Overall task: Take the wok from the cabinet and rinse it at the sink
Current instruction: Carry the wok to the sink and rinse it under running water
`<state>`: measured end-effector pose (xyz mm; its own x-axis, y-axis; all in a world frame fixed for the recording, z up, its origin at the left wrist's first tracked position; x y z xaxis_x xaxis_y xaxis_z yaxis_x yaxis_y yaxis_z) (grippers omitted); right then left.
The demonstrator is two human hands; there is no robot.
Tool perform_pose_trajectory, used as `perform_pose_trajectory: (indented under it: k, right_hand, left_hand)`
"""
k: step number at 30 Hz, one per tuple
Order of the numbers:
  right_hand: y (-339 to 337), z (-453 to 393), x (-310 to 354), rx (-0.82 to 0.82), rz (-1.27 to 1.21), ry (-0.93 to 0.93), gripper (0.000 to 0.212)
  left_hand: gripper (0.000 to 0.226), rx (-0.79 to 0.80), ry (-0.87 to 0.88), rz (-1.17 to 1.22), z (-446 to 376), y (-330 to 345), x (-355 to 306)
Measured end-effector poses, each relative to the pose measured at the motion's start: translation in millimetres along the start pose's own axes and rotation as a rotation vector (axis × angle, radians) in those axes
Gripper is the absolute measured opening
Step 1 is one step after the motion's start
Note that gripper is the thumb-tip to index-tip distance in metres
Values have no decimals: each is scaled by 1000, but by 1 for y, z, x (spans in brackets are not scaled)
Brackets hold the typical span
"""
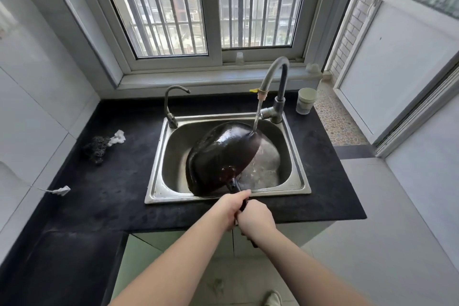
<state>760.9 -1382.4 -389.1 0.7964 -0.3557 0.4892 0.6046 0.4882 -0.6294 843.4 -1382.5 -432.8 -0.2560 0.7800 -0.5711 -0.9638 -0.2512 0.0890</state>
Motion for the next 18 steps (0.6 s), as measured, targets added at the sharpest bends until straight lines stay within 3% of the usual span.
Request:
perform_pose_trajectory:
  k: [10, 18]
  right_hand:
    - [-21, -8, 3, 5, -5, -48, 26]
    - [-13, -18, -17, 180, -398, 101, 15]
  left_hand:
    - [27, 46, -9, 54, -8, 14, -8]
    - [31, 99, 16, -103, -4, 28, -13]
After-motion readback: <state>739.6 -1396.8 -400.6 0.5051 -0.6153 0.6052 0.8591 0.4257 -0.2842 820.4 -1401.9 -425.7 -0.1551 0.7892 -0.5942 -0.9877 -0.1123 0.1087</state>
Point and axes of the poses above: each hand's wrist, its own z-axis away from the middle knuckle, its own y-axis out of the palm, x = y × z, the point moved 9 cm from there along -z, towards the middle knuckle
